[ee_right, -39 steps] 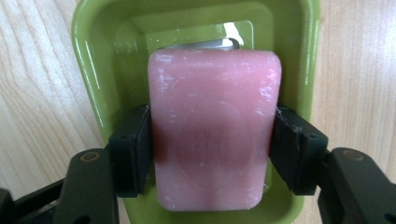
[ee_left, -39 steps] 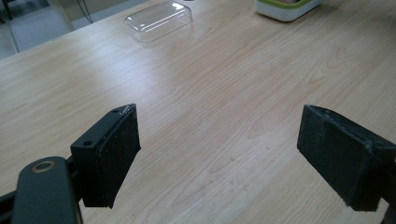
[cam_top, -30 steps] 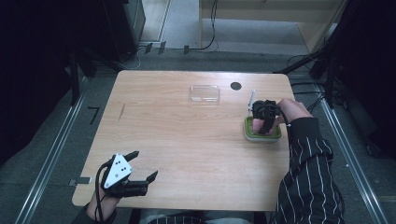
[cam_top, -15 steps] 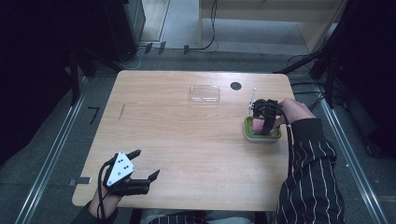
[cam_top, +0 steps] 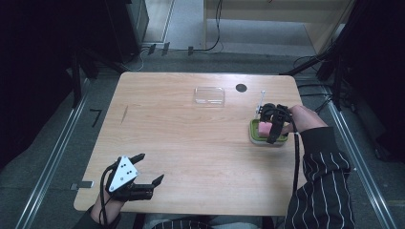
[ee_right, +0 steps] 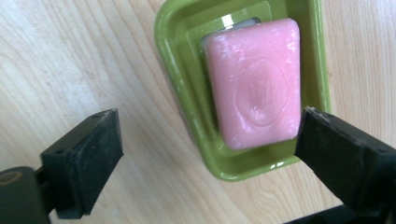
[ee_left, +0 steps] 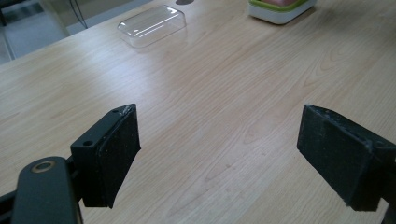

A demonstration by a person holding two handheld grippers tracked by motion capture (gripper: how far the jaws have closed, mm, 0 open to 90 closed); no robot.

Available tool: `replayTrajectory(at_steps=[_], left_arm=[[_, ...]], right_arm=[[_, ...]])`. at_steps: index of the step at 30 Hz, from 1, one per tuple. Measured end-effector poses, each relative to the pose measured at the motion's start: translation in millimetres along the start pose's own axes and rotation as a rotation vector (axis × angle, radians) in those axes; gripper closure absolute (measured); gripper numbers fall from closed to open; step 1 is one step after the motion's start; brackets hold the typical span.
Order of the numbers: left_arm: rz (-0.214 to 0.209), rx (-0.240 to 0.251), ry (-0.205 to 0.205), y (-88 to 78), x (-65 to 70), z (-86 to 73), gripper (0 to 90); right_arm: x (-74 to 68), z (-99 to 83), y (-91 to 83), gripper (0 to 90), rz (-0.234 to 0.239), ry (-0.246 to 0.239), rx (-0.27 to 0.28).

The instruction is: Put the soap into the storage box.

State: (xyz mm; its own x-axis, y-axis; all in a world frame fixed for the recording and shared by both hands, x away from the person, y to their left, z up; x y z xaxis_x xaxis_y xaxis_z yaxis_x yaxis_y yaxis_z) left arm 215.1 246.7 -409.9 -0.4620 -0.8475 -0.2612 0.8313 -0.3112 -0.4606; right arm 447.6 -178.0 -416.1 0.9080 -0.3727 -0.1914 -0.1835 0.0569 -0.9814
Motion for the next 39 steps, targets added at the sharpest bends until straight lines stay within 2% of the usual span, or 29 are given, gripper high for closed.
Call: replayTrajectory(at_steps=[6, 19, 34, 39], left_arm=[[-0.008, 0.001, 0.006, 4.4, 2.3, 2.8, 14.0], [-0.019, 0.006, 0.011, 5.7, 1.7, 3.4, 14.0], [-0.023, 0.011, 0.012, 5.4, 2.1, 3.5, 14.0], [-0.024, 0.015, 0.016, 5.1, 2.4, 3.4, 14.0]], right_arm=[[-16.0, -5.7, -4.3, 5.5, -0.005, 0.025, -0.004], [-44.7, -3.6, -1.2, 5.5, -0.005, 0.027, -0.048], [-73.8, 1.5, 19.1, 5.4, 0.006, 0.02, -0.115], [-86.3, 5.1, 29.6, 5.4, 0.013, -0.005, -0.135]])
Point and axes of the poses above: each handheld gripper's, and its own axes: y roughly forward along the jaws, z roughly out of its top, x roughly to its right, the point moved 1 cm from there along y, roughly forward along the jaws, and after that the axes turned 15 degrees about z, right-handed, at the moved point
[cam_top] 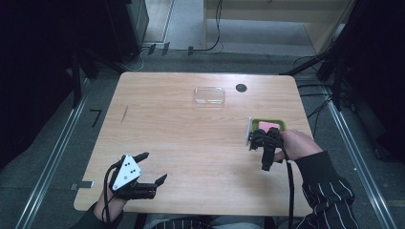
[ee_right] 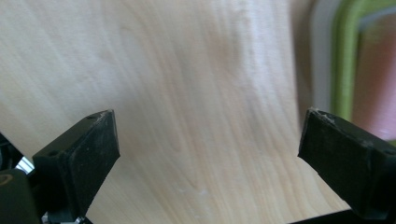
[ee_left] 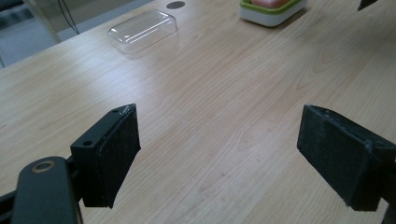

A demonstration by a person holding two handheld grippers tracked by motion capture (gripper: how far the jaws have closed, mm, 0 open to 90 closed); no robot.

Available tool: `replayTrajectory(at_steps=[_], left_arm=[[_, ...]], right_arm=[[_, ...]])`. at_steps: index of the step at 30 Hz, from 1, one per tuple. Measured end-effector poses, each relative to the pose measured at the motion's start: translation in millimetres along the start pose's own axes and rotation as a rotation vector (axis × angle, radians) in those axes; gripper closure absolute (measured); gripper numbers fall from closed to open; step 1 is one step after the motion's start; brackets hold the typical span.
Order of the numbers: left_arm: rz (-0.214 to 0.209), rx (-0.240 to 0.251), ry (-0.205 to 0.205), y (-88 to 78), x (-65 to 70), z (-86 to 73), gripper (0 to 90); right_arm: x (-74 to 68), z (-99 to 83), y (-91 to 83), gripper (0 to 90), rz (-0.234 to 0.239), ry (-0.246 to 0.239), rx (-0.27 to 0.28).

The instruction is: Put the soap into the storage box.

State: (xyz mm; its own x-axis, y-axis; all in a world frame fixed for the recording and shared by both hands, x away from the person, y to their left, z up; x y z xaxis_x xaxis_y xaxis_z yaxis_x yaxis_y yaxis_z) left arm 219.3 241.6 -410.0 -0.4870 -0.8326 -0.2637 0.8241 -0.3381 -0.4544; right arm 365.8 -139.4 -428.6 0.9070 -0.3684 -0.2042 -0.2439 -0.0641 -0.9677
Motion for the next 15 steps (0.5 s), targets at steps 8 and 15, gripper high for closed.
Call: replayTrajectory(at_steps=[8, 15], left_arm=[[0.001, 0.002, -0.001, -0.6, -0.5, -0.2, 14.0], [-0.001, 0.002, 0.0, -0.9, -0.3, -0.1, 14.0]], right_arm=[[-14.9, -0.6, 11.3, 5.4, 0.011, -0.001, 0.003], [-25.5, -4.2, 21.3, 5.6, 0.024, -0.018, 0.003]])
Point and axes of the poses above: each handheld gripper's, and its own axes: y roughly forward along the jaws, z roughly out of its top, x roughly to its right, the point moved 1 cm from there along y, roughly forward along the jaws, and after that the axes turned 15 degrees about z, right-handed, at the moved point
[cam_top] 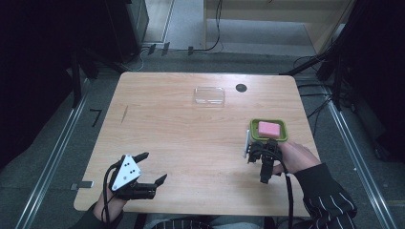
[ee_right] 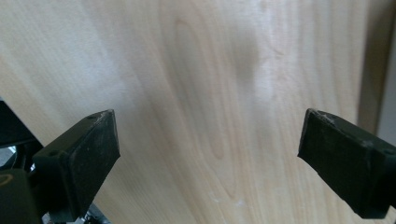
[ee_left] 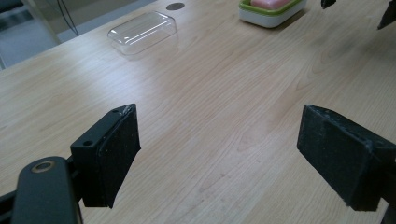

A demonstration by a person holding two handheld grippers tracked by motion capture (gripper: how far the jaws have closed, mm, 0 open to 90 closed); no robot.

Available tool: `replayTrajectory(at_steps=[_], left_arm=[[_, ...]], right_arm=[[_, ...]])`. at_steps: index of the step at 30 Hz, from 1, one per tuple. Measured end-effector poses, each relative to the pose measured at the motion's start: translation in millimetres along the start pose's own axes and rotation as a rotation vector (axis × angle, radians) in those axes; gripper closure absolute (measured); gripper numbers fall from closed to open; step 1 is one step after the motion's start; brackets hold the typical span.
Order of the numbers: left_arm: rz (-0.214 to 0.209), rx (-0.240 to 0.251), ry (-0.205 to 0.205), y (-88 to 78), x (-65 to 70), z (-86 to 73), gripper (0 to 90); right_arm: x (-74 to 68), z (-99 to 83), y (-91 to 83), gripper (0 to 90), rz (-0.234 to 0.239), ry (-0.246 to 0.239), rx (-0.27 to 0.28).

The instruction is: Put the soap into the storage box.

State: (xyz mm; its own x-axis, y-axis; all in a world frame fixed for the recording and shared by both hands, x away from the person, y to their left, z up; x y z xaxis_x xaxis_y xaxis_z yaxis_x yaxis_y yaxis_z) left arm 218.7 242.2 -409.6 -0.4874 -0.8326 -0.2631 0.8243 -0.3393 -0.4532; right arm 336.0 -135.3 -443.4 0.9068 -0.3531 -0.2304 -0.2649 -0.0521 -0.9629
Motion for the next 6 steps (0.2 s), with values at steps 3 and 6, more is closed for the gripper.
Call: replayTrajectory(at_steps=[3, 6], left_arm=[[-0.001, 0.0, 0.002, 0.5, 0.2, 0.2, 14.0], [0.001, 0.001, 0.0, 1.4, 0.6, 0.6, 14.0]], right_arm=[[-2.9, -0.6, 4.8, 5.7, 0.002, -0.008, -0.004], [-4.0, -1.2, 7.6, 5.7, 0.006, -0.012, -0.008]])
Point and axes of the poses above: each handheld gripper's, and its own axes: y roughly forward along the jaws, z roughly out of its top, x roughly to its right, the point moved 1 cm from there along y, roughly forward along the jaws, and after that the axes turned 15 degrees about z, right-handed, at the moved point
